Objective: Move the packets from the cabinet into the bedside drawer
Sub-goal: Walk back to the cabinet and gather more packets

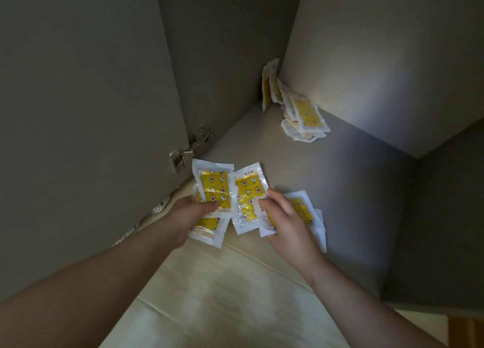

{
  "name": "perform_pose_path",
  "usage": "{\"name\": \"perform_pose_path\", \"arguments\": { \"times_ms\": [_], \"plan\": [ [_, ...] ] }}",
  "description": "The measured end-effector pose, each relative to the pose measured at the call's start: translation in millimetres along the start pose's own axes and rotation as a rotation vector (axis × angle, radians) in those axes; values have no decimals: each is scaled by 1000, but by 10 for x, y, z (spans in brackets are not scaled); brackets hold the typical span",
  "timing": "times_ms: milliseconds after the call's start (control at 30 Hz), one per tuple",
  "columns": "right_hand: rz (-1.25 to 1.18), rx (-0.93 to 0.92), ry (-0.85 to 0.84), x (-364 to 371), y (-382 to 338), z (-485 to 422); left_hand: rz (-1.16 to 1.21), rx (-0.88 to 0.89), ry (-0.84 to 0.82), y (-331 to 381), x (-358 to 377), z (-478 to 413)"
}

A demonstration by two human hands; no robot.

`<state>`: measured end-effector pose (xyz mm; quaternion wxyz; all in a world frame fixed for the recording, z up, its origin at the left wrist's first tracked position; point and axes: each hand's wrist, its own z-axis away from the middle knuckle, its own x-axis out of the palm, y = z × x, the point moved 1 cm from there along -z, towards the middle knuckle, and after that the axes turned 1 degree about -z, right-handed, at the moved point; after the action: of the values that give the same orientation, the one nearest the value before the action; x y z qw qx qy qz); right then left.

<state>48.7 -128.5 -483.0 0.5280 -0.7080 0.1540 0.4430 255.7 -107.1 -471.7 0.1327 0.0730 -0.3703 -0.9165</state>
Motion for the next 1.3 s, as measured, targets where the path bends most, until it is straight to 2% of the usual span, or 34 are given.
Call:
{"name": "perform_pose_path", "arguments": {
  "times_ms": [67,200,233,333,467,533,600,700,767,833,900,933,967,1033,1067,1133,1167,1233,1300],
  "plan": [
    [30,32,39,-32,-2,18,-25,11,2,16,0,18],
    [189,-43,445,-190,26,18,-65,45,-19,32,-7,35],
    [166,-17,489,-259,25,-2,-73,55,-35,37,-11,40],
    [53,153,636,-495,69,-106,-90,80,-61,54,-36,55],
    [-249,560,763,-734,95,-264,-111,95,-73,51,-75,73],
    [-355,621,798,-828,33,-328,-122,111,-91,56,-69,80],
    [-374,537,835,-903,-108,-372,-125,126,-111,63,-48,86],
    [-181,165,938,-943,-384,-434,-114,131,-146,70,-28,97],
    [-57,-85,760,-703,-467,-466,-93,126,-152,64,-39,91],
    [68,-208,424,-279,-412,-378,-56,103,-133,46,-58,75],
    [268,-252,142,92,-229,-177,-4,70,-120,25,-47,56],
    [289,-228,62,173,-155,-104,20,59,-123,23,-28,46],
    [199,-169,-6,167,-123,-72,34,50,-132,26,-6,41],
    [-101,11,-39,7,-184,-128,40,38,-151,32,16,40],
    [-206,85,34,-65,-205,-181,43,33,-153,32,10,38],
    [-139,150,264,-156,-193,-313,61,21,-144,14,-28,24],
    [-46,190,303,-180,-183,-371,72,10,-132,6,-50,18],
    [61,353,131,-194,-195,-428,104,-3,-123,-6,-74,17],
    [145,413,-103,-145,-170,-450,153,0,-146,13,-50,7]
  ]
}}
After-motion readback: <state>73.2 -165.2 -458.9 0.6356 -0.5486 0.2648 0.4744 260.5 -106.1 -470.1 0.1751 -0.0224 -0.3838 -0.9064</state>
